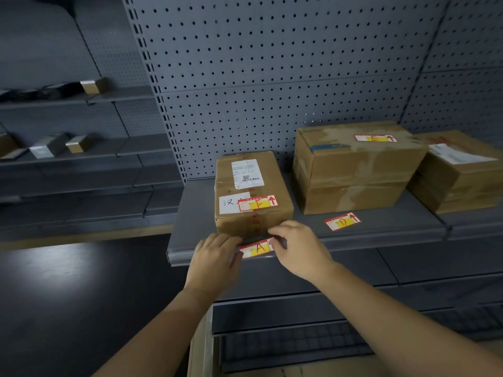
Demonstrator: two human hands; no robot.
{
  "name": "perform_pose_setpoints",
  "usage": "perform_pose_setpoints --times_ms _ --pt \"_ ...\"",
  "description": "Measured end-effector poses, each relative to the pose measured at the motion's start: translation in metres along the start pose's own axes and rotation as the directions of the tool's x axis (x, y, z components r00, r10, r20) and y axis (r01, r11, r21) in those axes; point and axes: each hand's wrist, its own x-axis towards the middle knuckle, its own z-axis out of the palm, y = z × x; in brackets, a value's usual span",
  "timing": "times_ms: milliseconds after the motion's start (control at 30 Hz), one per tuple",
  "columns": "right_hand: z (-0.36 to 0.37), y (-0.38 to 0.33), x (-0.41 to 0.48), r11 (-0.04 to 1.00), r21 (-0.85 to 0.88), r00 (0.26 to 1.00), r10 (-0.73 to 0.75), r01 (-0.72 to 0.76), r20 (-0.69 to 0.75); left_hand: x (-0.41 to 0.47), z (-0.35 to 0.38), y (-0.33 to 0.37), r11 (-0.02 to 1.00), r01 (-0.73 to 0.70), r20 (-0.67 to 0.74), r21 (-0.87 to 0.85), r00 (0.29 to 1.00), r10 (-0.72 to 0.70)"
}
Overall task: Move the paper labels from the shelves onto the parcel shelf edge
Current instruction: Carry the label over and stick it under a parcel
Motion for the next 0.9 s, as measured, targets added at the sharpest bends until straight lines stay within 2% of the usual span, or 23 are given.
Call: perform_pose_setpoints --times_ms 167,267,367,633,733,900 --pt "-0.037 -0.03 0.001 0.999 -0.03 1.0 -0.026 0.026 -0.016 0.028 -0.049 0.029 0.989 0.143 0.002 -0.034 0.99 -0.143" --pt "-0.063 -0.047 0.004 0.997 -0.065 0.998 -0.043 0.04 -0.042 0.045 -0.077 0.041 0.987 0.158 0.048 0.033 0.986 -0.159" --pt "-0.09 -0.063 0.004 0.995 -0.092 0.995 -0.05 0.042 -0.084 0.059 -0.101 0.05 0.987 0.153 0.028 0.053 0.988 -0.154" --pt "-0.141 -0.074 -0.03 0.989 -0.14 0.976 0.01 -0.042 -0.216 0.081 -0.131 0.073 0.993 0.082 0.001 0.085 0.997 -0.083" --pt "-0.155 -0.065 -0.05 0.979 -0.16 0.962 0.08 -0.125 -0.263 0.087 -0.127 0.09 0.999 0.029 0.013 0.035 0.999 -0.029" --pt "-0.177 -0.04 -0.092 0.935 -0.156 0.9 0.247 -0.319 -0.361 0.1 -0.109 0.139 0.986 -0.143 0.052 -0.087 0.988 0.148"
